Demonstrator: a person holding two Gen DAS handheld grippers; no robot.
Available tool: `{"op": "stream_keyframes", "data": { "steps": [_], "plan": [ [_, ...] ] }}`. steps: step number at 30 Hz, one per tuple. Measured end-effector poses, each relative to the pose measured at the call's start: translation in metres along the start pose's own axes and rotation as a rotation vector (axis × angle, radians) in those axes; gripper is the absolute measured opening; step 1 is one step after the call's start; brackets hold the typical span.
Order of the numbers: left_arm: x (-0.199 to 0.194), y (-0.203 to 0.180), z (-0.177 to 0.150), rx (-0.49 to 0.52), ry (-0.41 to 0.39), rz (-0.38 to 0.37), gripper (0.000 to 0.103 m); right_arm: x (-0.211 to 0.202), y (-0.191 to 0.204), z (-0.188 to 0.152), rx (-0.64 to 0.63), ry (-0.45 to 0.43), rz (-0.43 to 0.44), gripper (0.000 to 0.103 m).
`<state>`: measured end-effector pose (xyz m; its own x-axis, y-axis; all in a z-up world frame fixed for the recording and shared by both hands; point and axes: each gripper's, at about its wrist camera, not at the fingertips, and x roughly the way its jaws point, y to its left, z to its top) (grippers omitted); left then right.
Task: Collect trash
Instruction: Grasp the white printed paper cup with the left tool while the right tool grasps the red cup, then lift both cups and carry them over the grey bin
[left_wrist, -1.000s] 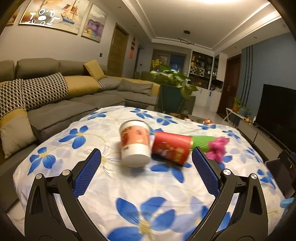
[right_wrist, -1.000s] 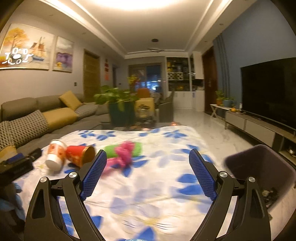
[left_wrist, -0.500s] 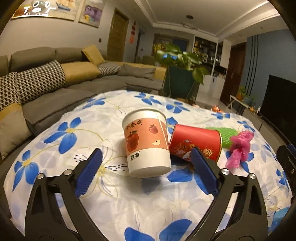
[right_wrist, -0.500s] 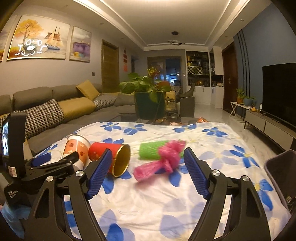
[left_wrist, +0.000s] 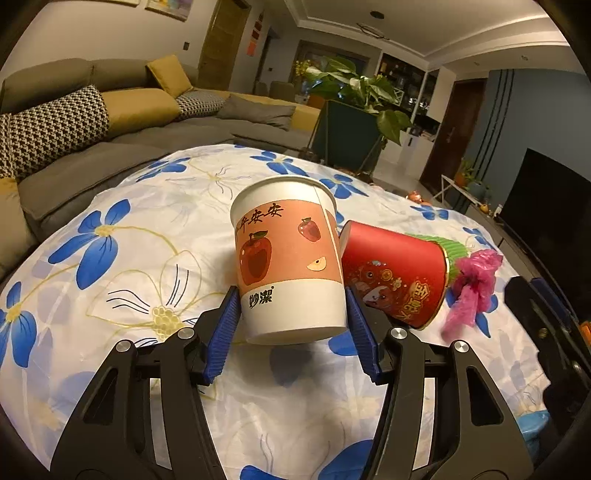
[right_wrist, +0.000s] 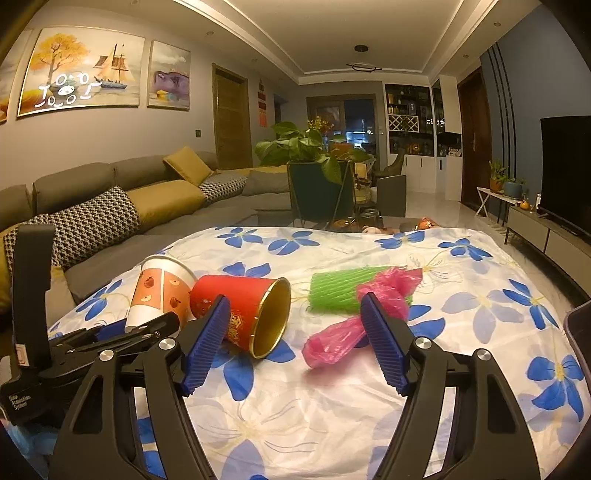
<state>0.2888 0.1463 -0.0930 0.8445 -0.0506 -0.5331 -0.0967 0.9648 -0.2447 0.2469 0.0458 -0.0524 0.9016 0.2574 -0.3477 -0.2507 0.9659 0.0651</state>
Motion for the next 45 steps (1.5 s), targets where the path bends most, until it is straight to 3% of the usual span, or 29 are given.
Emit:
{"op": "stream_keyframes", "data": {
  "steps": [9,15,24,38,45],
  "plan": [
    [-0.033,0.011,-0.001,-0.033,-0.083,0.020,0.056,0.021,0.008,0.001,0.016,0.060,0.055,0.067],
    [-0.053,0.020,0.000,-0.031,-0.146,0.062,0.056,0.042,0.013,0.001,0.049,0.129,0.105,0.059],
    [-0.053,0.024,0.002,-0.038,-0.154,0.054,0.056,0.056,0.021,-0.002,0.042,0.200,0.157,0.041],
    [-0.050,0.028,-0.002,-0.047,-0.130,0.033,0.056,0.048,0.027,-0.002,0.021,0.187,0.236,0.007],
    [-0.059,0.023,-0.001,-0.035,-0.148,0.022,0.056,0.023,0.028,0.002,0.012,0.121,0.243,0.004]
  ]
}}
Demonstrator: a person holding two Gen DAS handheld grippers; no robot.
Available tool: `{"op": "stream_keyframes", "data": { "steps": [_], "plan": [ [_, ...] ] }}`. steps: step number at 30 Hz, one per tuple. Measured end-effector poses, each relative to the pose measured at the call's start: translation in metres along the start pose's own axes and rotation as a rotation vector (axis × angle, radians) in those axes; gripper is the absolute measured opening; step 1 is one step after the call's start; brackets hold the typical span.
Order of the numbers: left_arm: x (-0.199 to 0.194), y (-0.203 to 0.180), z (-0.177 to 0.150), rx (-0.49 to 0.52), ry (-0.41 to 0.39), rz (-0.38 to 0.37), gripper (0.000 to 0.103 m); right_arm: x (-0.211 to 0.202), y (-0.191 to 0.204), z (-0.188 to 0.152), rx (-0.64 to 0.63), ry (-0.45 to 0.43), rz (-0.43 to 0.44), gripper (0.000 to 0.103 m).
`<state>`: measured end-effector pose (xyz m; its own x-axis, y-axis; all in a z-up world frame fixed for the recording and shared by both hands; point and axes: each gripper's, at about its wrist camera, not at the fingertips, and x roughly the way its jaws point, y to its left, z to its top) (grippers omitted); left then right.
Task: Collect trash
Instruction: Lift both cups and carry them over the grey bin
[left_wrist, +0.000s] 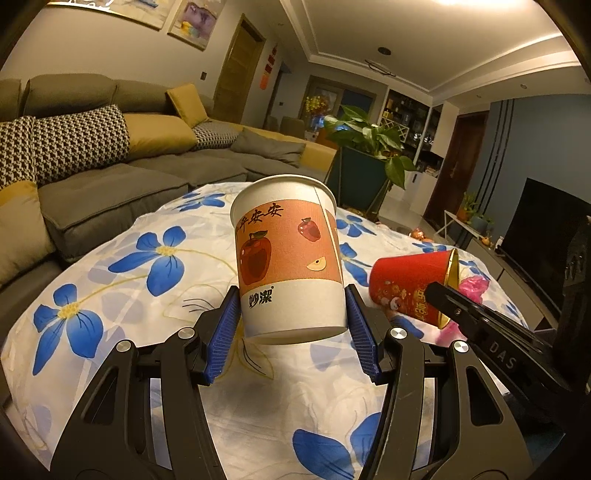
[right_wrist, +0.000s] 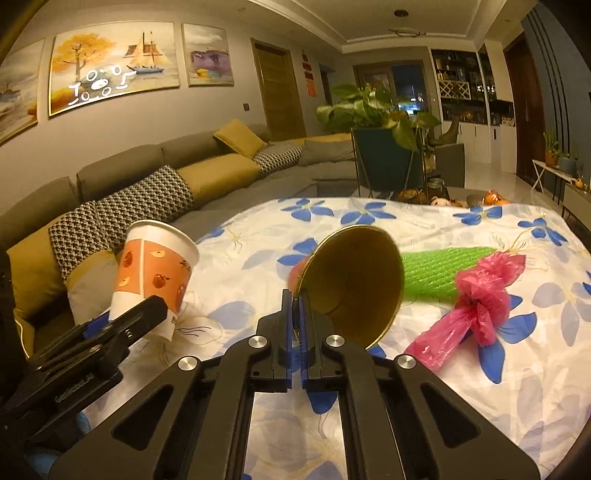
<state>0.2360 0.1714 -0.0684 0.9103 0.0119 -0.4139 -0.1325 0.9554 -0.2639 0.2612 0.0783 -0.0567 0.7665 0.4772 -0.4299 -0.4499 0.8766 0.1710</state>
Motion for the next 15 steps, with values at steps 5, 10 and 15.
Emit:
{"op": "stream_keyframes", "data": {
  "steps": [5,10,15],
  "plan": [
    [-0.011,-0.006,0.001,0.004,-0.014,-0.005,0.056,-0.023,0.004,0.002,-0.039,-0.056,-0.022,0.004],
    [-0.021,-0.019,0.004,0.028,-0.023,-0.009,0.056,-0.053,0.001,0.004,-0.059,-0.113,-0.045,0.004],
    [-0.032,-0.038,0.006,0.053,-0.032,-0.029,0.056,-0.083,-0.010,0.002,-0.067,-0.160,-0.083,0.004]
  ]
}}
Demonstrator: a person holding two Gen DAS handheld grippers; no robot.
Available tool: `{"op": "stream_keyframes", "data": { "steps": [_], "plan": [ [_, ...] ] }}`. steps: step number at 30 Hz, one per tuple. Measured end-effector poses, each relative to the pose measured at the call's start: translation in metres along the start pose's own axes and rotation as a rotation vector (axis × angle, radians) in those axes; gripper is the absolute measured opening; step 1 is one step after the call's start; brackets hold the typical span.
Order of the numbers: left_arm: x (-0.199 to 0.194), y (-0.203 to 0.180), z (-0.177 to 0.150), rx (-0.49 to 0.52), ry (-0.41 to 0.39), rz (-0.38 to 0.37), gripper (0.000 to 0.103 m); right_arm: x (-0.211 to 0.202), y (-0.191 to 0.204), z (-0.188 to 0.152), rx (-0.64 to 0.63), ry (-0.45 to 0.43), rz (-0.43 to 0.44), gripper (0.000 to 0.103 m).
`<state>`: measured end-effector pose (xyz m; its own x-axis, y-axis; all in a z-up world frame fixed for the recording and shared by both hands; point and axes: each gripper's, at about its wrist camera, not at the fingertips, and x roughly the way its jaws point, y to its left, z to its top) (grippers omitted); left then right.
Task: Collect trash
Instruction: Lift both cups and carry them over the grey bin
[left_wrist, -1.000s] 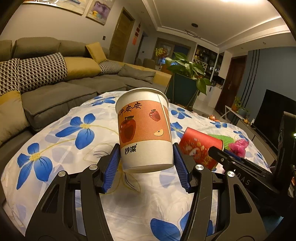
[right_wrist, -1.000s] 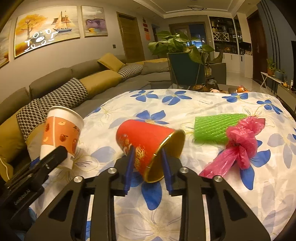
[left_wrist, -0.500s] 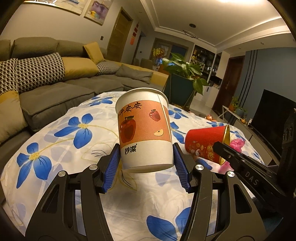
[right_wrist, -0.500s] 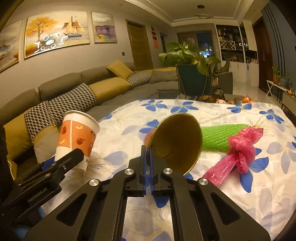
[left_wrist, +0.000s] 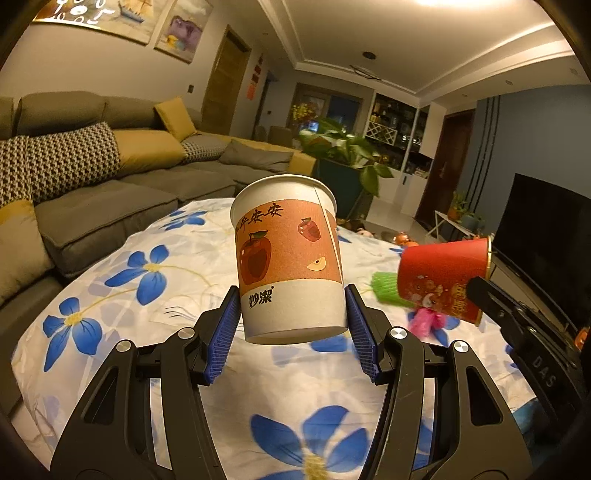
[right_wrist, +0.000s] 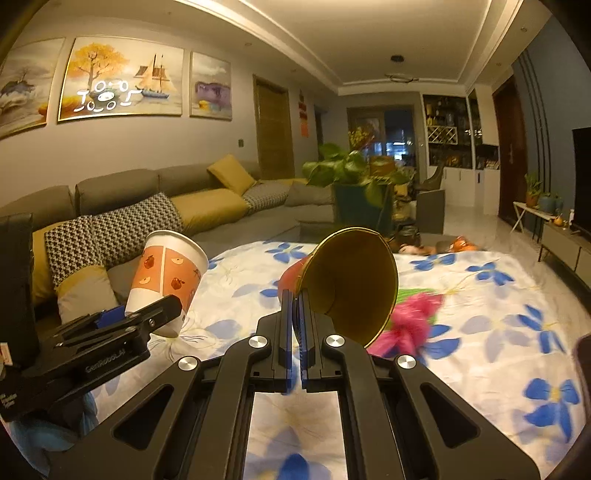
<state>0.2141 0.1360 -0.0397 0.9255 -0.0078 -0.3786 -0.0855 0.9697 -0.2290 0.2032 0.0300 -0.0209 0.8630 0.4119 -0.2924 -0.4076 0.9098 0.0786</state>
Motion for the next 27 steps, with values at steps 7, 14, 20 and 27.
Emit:
{"op": "stream_keyframes", "data": {
  "steps": [7,14,20,27],
  "plan": [
    [-0.014,-0.040,0.002,0.053,-0.015,-0.049,0.056,-0.045,-0.030,0.000,0.011,-0.064,-0.070,0.004],
    [-0.027,-0.096,-0.002,0.116,-0.022,-0.131,0.056,-0.092,-0.072,-0.004,0.026,-0.115,-0.177,0.004],
    [-0.033,-0.151,-0.016,0.155,-0.017,-0.224,0.056,-0.129,-0.109,-0.011,0.043,-0.133,-0.289,0.004],
    [-0.036,-0.204,-0.031,0.196,-0.004,-0.315,0.056,-0.164,-0.142,-0.021,0.072,-0.156,-0.392,0.004]
  ]
}}
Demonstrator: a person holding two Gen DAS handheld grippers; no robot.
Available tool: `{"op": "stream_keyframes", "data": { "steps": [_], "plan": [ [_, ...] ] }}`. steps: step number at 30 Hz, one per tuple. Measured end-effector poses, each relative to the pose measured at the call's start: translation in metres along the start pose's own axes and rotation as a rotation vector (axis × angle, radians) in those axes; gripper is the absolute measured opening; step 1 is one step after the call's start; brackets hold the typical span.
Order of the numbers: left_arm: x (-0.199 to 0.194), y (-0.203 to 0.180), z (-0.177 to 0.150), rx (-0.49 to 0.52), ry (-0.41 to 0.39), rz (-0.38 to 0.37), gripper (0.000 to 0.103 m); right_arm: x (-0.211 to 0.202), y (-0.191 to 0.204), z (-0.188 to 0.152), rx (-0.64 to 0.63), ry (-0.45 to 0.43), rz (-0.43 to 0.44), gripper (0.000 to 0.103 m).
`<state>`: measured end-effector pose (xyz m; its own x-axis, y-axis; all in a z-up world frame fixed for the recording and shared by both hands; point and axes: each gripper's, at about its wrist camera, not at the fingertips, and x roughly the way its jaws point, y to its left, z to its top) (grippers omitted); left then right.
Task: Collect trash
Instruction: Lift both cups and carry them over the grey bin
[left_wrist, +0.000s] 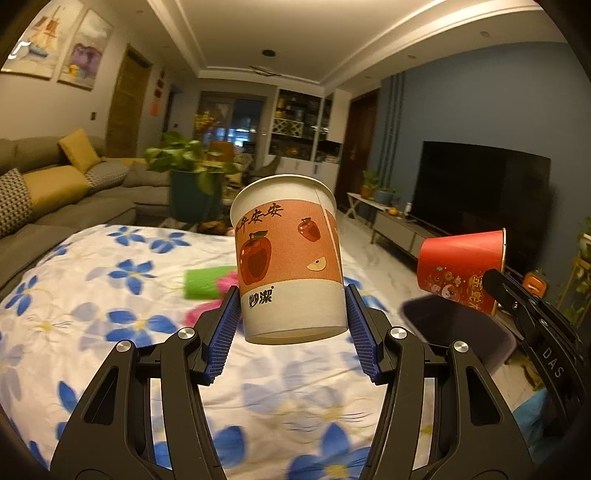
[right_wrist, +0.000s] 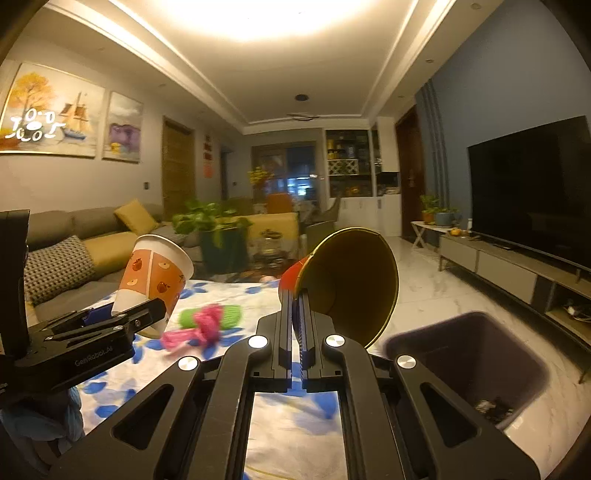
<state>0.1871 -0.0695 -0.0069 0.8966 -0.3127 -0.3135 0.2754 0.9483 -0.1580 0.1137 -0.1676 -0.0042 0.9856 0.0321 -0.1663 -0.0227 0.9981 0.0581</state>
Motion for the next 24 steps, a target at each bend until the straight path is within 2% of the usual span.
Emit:
{"op": "stream_keyframes", "data": {
  "steps": [11,18,24],
  "plan": [
    [0.029,-0.070,-0.001,0.067,-0.003,-0.124,0.056,-0.013,-0.057,-0.009,0.050,-0.015,-0.166,0.004],
    [0.057,-0.112,-0.010,0.094,0.021,-0.213,0.056,-0.010,-0.079,-0.016,0.067,-0.007,-0.260,0.004],
    [0.079,-0.137,-0.018,0.118,0.040,-0.258,0.056,-0.008,-0.091,-0.024,0.082,0.002,-0.308,0.004]
  ]
}}
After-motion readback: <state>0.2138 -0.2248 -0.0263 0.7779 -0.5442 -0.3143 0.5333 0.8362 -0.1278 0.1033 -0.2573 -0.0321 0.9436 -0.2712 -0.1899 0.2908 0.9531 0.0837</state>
